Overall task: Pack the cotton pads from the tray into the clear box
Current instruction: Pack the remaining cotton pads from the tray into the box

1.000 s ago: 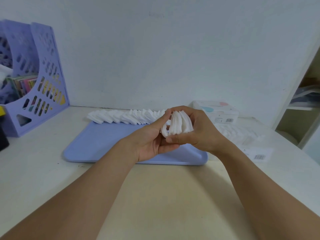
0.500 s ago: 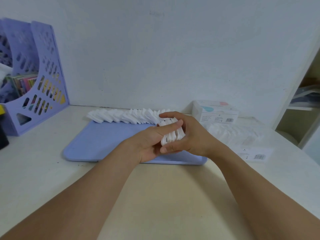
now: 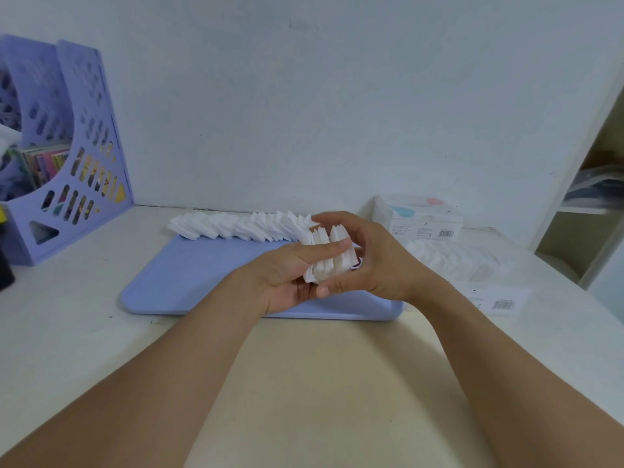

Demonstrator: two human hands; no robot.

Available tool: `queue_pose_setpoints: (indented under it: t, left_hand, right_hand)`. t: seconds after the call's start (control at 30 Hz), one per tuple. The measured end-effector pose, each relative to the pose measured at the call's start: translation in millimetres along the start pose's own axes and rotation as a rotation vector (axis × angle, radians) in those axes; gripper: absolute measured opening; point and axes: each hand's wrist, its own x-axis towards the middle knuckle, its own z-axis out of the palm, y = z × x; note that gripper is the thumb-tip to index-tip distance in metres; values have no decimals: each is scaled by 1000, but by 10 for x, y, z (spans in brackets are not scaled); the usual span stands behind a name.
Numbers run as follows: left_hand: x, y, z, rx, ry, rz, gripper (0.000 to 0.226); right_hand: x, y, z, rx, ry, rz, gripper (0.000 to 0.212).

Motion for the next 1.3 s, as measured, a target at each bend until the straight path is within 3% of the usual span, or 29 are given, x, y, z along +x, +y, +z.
queue_pose_setpoints:
  t: [0.07,0.3,0.5,0.67,0.73,0.83,0.9,1.03,1.1,1.2,1.3]
  left_hand:
    - [-9,11,-6,-15,-19,-3,30]
    - [-21,-27,78,-84,-51,-37,34]
    - [7,-21,31,-33,-39,-16,20]
    - [40,-58,19,-15,-44,33,20]
    - [52,-86,27,44,-38,55,11]
    - [60,-81,36,131,-15,50,29]
    - [57,-73,38,202,-36,71,38]
    - [73,-81,62,339,-13,59,26]
    - [66,-88,85,380,-25,29,29]
    - [83,-113,31,289,-56,121,42]
    - [95,-109,11,350,11,197,39]
  right_hand:
    - [-5,-20,-41,-17,-7,-7,98]
    - [-4,8,128,-109,-102,29,94]
    - [0,-15,23,-230,-71,0,92]
    - [11,-16,54,-176,25,-22,66]
    - [-5,6,80,-146,-20,23,73]
    - [-21,-30,11,-149,-139,57,92]
    - [-25,-83,-33,-112,-144,80,93]
    - [-62,-131,10,-191,-250,130,96]
    - [-63,-141,-13,-203,-275,129,89]
    - [-37,-177,-95,-79,-252,117,76]
    - [-20,-184,-73,3,-180,92,68]
